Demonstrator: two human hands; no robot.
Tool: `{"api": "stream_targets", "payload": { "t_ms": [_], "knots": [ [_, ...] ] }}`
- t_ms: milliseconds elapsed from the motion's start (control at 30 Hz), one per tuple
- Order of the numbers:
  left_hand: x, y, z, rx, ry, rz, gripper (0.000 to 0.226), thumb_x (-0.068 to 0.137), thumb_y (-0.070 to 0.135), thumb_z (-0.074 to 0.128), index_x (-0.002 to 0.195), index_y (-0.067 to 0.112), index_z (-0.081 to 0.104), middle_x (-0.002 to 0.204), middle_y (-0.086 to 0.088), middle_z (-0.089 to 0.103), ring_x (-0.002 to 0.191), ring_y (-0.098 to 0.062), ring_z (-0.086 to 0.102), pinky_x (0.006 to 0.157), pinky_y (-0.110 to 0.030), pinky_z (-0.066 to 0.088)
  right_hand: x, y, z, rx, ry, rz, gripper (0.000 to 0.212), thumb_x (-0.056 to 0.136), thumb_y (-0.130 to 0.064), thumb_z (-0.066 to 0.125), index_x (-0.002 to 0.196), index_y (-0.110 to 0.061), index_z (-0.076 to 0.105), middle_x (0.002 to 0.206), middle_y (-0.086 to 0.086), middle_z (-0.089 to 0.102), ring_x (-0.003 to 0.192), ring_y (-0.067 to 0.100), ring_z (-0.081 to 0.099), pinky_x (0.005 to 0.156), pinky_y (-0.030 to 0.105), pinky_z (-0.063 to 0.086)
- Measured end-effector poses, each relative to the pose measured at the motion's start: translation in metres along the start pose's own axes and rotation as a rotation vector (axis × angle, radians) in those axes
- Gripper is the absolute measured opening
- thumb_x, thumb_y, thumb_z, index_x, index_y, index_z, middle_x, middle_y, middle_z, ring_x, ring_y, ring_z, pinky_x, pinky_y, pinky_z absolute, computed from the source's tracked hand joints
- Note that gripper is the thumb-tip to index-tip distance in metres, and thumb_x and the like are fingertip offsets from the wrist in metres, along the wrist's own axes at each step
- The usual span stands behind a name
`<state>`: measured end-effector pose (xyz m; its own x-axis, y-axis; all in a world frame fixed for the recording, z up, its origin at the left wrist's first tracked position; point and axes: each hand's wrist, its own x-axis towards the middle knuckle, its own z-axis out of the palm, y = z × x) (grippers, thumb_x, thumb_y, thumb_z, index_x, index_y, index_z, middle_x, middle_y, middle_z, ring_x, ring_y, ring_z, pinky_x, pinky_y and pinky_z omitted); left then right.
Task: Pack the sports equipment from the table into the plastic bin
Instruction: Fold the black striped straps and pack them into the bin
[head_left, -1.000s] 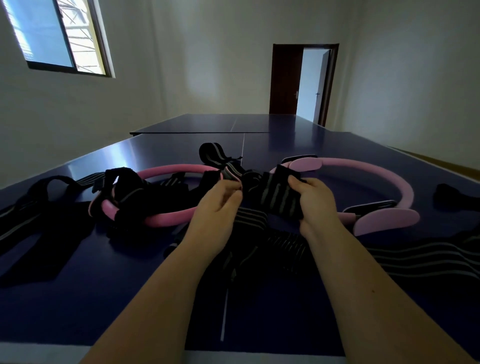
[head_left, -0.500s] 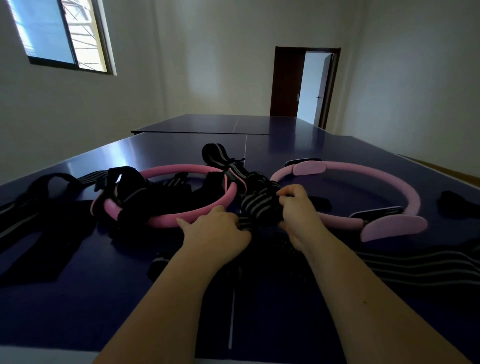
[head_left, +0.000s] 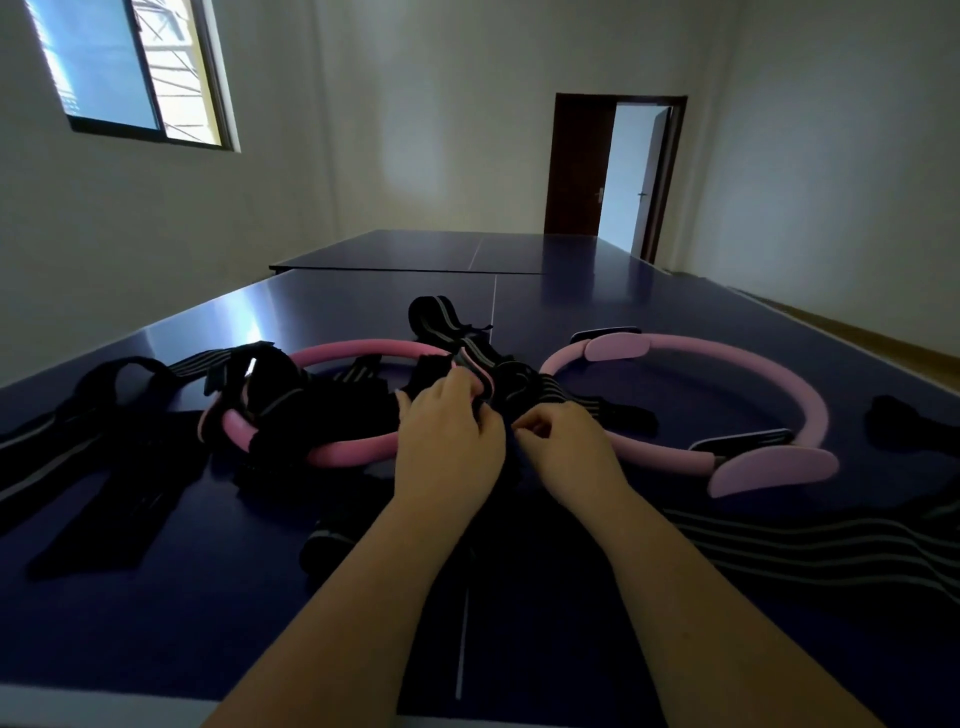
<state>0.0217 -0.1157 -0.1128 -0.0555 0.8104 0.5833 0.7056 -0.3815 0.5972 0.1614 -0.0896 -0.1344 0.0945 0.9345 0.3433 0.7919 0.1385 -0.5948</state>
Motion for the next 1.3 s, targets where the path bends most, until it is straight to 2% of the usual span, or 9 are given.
{"api": "stream_targets", "payload": {
  "t_ms": [133, 267, 567, 767, 867, 967, 1067, 1200, 1300],
  "knots": [
    [0.035, 0.020, -0.009, -0.142, -0.115, -0.123, 0.005, 0.092, 0.020, 0.055, 0.097, 0.022, 0.055, 0.085, 0.006, 0.061, 0.079, -0.015, 0.059, 0.083, -0.039, 0.052, 0.026, -0.017, -0.027, 0.119, 0.012, 0.006, 0.019, 0.087, -0.016, 0.058, 0.098, -0.023, 0.071, 0.092, -0.006, 0.066, 0.085, 0.014, 0.062, 0.073, 0.031, 0.047],
    [0.077, 0.027, -0.008, -0.207, -0.204, -0.230, 0.012, 0.096, 0.014, 0.050, 0.102, 0.016, 0.060, 0.086, -0.002, 0.066, 0.065, -0.012, 0.056, 0.054, -0.024, 0.041, 0.070, -0.018, -0.041, 0.130, 0.024, 0.074, 0.021, 0.086, -0.010, 0.058, 0.103, -0.018, 0.067, 0.105, -0.001, 0.066, 0.094, 0.020, 0.062, 0.080, 0.036, 0.052],
    [0.134, -0.024, 0.034, -0.258, -0.422, -0.348, 0.020, 0.094, 0.007, 0.054, 0.075, 0.013, 0.058, 0.085, -0.009, 0.065, 0.078, -0.021, 0.060, 0.081, -0.039, 0.054, 0.130, 0.030, 0.023, -0.212, -0.168, 0.079, 0.060, 0.087, -0.021, 0.056, 0.144, -0.031, 0.040, 0.131, 0.013, 0.057, 0.113, 0.035, 0.054, 0.091, 0.041, 0.047],
    [0.149, -0.054, 0.043, -0.301, -0.475, -0.383, 0.008, 0.095, 0.012, 0.058, 0.087, 0.013, 0.059, 0.089, -0.006, 0.062, 0.072, -0.014, 0.059, 0.066, -0.025, 0.052, 0.150, 0.028, 0.033, -0.303, 0.042, 0.094, 0.025, 0.098, -0.022, 0.045, 0.111, -0.019, 0.066, 0.108, 0.006, 0.069, 0.095, 0.029, 0.058, 0.077, 0.035, 0.031],
    [0.146, -0.054, 0.037, -0.330, -0.469, -0.380, 0.010, 0.094, 0.011, 0.058, 0.085, 0.013, 0.060, 0.090, -0.007, 0.063, 0.077, -0.017, 0.060, 0.070, -0.028, 0.052, 0.147, 0.017, 0.020, -0.214, 0.183, 0.016, 0.027, 0.101, -0.023, 0.041, 0.101, -0.012, 0.065, 0.097, 0.006, 0.068, 0.078, 0.025, 0.050, 0.070, 0.036, 0.037],
    [0.138, -0.041, 0.025, -0.415, -0.425, -0.391, 0.010, 0.089, 0.001, 0.054, 0.086, 0.000, 0.063, 0.085, -0.014, 0.062, 0.078, -0.025, 0.056, 0.069, -0.036, 0.045, 0.134, 0.002, -0.001, -0.006, 0.248, -0.038, 0.025, 0.103, -0.025, 0.041, 0.104, -0.012, 0.063, 0.094, 0.001, 0.064, 0.080, 0.021, 0.054, 0.073, 0.039, 0.046],
    [0.121, -0.017, 0.009, -0.545, -0.394, -0.373, 0.012, 0.093, 0.003, 0.053, 0.097, 0.011, 0.061, 0.091, -0.015, 0.061, 0.084, -0.026, 0.055, 0.073, -0.036, 0.043, 0.117, -0.012, -0.021, 0.204, 0.291, -0.104, 0.021, 0.101, -0.020, 0.044, 0.103, -0.014, 0.064, 0.095, 0.000, 0.066, 0.085, 0.019, 0.061, 0.075, 0.039, 0.051],
    [0.101, 0.019, -0.008, -0.719, -0.405, -0.372, 0.037, 0.095, 0.007, 0.059, 0.128, 0.018, 0.045, 0.094, -0.008, 0.061, 0.082, -0.021, 0.057, 0.074, -0.034, 0.045, 0.090, -0.036, -0.060, 0.416, 0.373, -0.149, 0.022, 0.101, -0.014, 0.043, 0.105, -0.022, 0.063, 0.097, -0.008, 0.063, 0.091, 0.012, 0.061, 0.069, 0.013, 0.043],
    [0.088, 0.039, -0.014, -0.793, -0.429, -0.347, 0.051, 0.091, 0.006, 0.066, 0.133, 0.017, 0.038, 0.100, -0.006, 0.063, 0.084, -0.016, 0.063, 0.074, -0.032, 0.053, 0.071, -0.053, -0.084, 0.578, 0.321, -0.153, 0.033, 0.100, -0.012, 0.041, 0.121, -0.030, 0.059, 0.114, -0.011, 0.059, 0.105, 0.009, 0.057, 0.082, 0.014, 0.045]
  ]
}}
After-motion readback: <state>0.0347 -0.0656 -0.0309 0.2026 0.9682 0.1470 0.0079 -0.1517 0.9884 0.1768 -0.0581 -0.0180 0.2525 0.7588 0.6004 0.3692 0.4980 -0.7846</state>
